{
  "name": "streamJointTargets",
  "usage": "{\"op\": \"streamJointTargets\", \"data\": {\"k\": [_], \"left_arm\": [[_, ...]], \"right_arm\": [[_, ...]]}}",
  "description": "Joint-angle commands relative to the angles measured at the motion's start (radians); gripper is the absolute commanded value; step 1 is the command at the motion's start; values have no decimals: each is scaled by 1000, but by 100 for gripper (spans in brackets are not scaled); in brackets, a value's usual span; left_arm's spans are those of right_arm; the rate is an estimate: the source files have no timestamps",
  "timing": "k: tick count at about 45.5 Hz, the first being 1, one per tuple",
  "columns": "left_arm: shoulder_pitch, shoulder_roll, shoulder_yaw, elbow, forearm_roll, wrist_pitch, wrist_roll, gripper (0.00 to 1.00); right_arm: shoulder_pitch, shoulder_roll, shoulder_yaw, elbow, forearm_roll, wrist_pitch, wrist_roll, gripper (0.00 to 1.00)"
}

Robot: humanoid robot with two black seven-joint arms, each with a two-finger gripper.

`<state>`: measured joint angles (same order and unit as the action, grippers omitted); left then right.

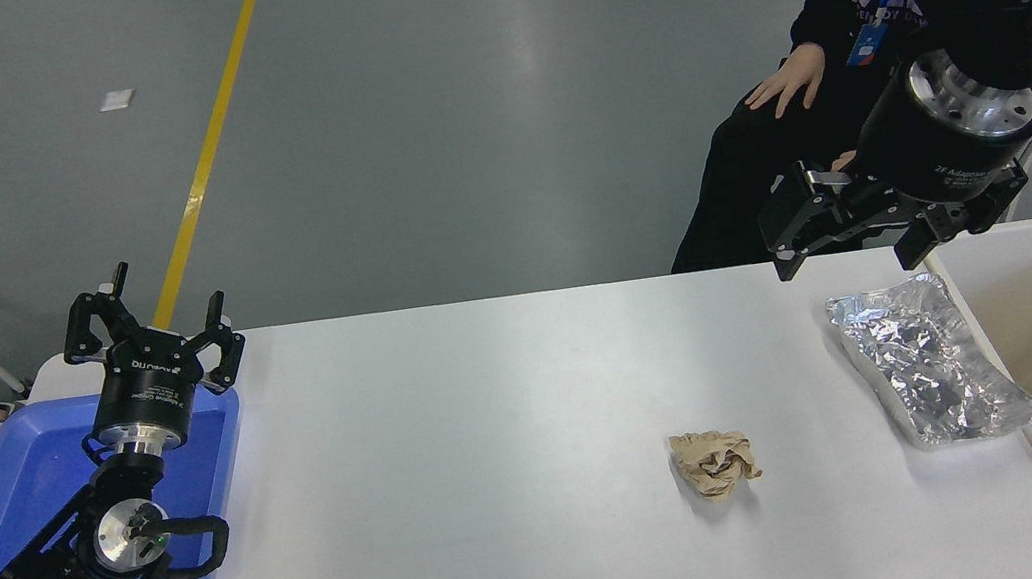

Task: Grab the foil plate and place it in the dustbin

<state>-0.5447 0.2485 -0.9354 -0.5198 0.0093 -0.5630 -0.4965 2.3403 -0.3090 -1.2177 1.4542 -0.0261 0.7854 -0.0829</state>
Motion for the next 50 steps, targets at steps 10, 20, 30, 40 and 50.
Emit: {"op": "streamJointTargets", "data": {"k": [10,20,30,40,50], "left_arm": [[-1,0,0,0,3,0,3,98],[-1,0,0,0,3,0,3,98],[-1,0,0,0,3,0,3,98],[0,0,0,0,1,0,1,98],[0,0,0,1,1,0,1,98]], "right_arm": [[-4,-1,-2,0,0,0,0,100],[-3,1,0,0,-1,0,0,100],[-1,-2,0,0,-1,0,0,100],[1,-1,1,0,-1,0,0,100],[1,1,-13,0,0,0,0,100]]}}
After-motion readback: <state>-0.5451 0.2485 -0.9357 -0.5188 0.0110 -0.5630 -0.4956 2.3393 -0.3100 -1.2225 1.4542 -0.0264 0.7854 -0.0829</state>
